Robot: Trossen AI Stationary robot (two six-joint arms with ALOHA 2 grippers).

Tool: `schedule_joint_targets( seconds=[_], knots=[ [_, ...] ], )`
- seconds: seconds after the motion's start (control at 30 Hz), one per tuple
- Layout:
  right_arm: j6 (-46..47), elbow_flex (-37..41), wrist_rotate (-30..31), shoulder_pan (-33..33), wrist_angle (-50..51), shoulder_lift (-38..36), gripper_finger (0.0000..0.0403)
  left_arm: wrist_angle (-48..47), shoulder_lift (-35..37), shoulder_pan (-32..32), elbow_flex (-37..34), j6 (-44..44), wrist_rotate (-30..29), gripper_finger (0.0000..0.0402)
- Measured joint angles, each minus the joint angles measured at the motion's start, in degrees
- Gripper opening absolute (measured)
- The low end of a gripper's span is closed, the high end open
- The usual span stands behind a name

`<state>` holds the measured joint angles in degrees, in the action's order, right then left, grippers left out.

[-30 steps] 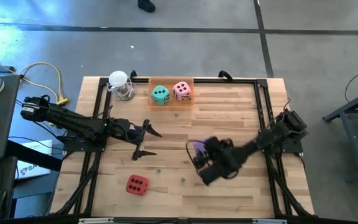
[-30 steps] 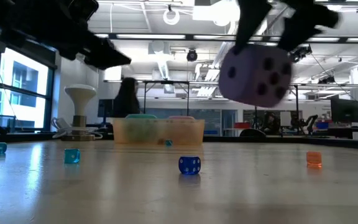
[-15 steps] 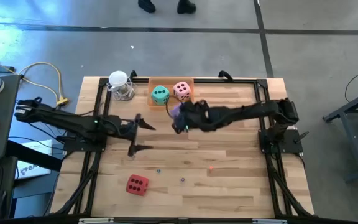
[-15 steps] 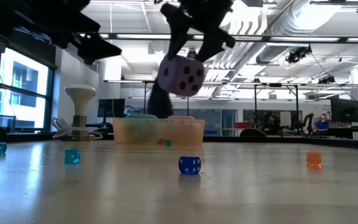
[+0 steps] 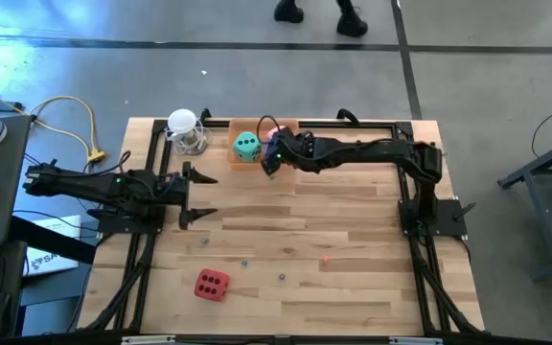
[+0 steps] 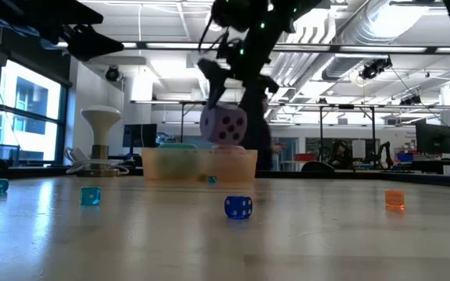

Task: Pick & Place Dice
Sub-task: Put the large purple die into the bin

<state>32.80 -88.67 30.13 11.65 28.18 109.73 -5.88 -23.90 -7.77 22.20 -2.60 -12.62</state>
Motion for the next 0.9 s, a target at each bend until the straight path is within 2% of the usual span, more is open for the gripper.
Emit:
schedule_joint_targets(
  seconds=[0.33, 0.67, 0.9],
  knots=[
    [-1.10, 0.07, 0.95, 1.63, -1.03, 2.27, 0.0333, -0.36, -2.46, 0.02, 0.00, 1.73, -0.04, 0.0395],
    [3.54, -0.04, 2.03, 1.43, 5.43, 2.10, 0.0333, -0.36, -2.73, 0.02, 0.00, 1.78, -0.06, 0.0395],
    [-0.50, 0.09, 1.79, 1.41, -0.16, 2.28, 0.0333, -0.05, -2.73, 0.04, 0.00, 1.53, -0.07, 0.0395]
  ],
)
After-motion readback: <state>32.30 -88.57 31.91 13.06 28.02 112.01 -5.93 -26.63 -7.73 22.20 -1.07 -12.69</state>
